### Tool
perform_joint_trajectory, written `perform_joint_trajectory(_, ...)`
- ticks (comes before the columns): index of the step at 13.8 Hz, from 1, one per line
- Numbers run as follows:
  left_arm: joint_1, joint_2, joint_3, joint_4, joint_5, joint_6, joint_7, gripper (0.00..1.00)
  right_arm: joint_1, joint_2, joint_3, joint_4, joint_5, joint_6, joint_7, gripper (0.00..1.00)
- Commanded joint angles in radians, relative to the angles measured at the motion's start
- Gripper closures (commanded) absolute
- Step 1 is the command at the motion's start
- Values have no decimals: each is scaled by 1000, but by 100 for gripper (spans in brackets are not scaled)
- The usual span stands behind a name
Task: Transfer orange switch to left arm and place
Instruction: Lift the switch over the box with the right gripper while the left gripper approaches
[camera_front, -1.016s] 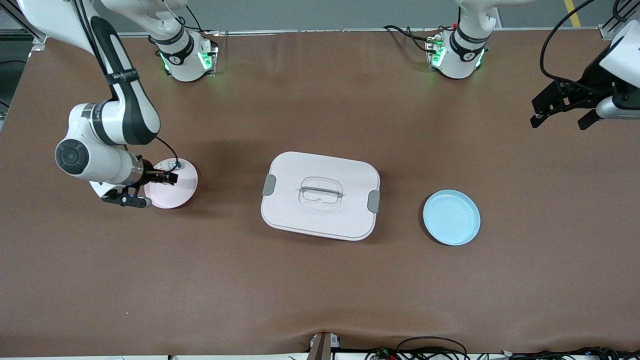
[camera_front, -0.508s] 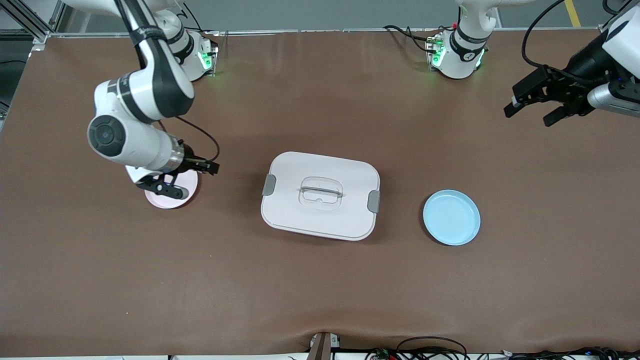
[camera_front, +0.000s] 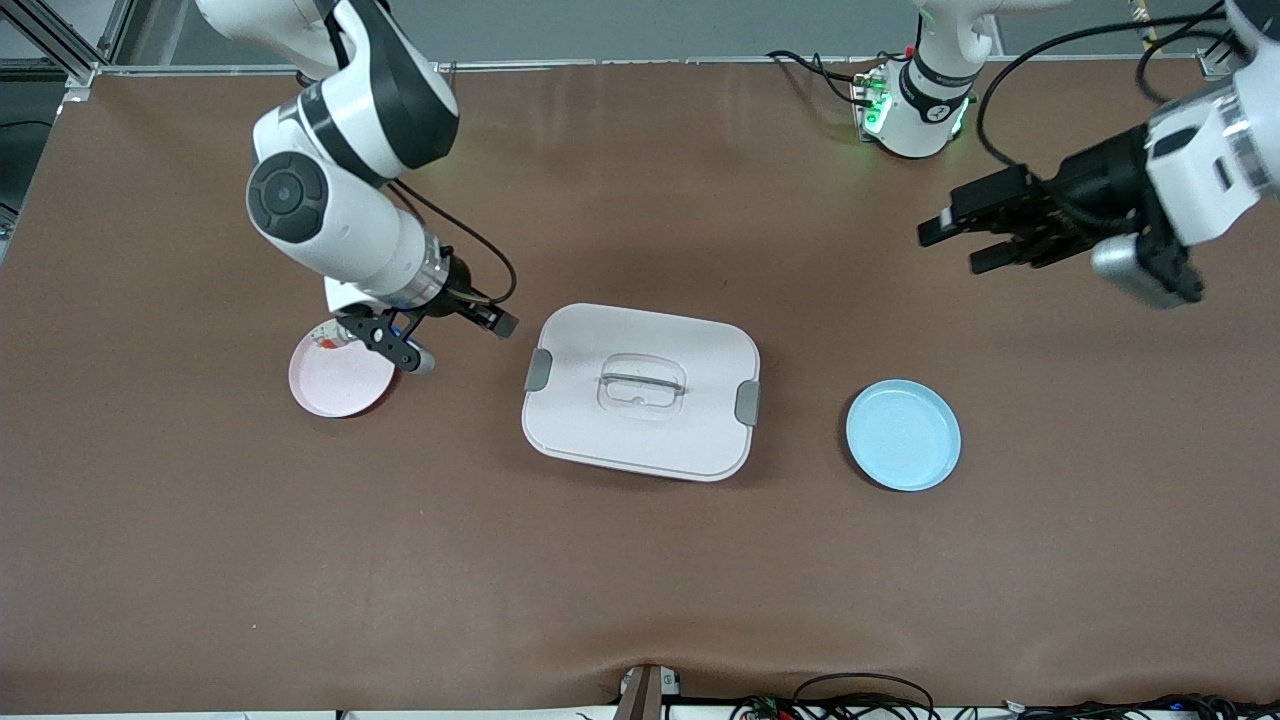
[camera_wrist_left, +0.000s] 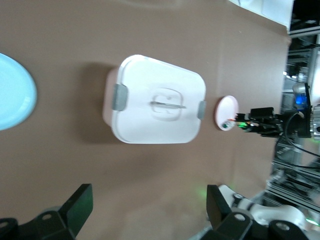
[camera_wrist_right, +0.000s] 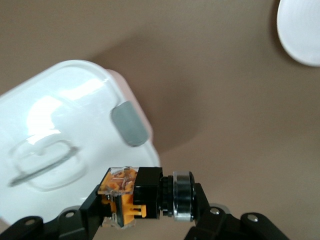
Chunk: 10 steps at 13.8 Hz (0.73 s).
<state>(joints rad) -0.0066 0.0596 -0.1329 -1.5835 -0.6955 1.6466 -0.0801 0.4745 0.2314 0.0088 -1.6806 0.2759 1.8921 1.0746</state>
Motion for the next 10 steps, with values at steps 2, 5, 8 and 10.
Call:
perform_joint_trajectory(2,-64,89,-5,-1,-129,18,0,0,44,87,-10,152,74,-13,247,100)
perform_joint_trajectory(5,-162,103,-5,-61,-209,108,-4,0,67,149,-10,246,85,-11,469,100)
perform_joint_trajectory(8,-235,103,-5,-125,-300,241,-3,0,99,199,-10,334,121,2,637,100)
perform_joint_trajectory(10,-289,127,-5,-130,-305,350,3,0,118,204,-10,346,132,62,735,100)
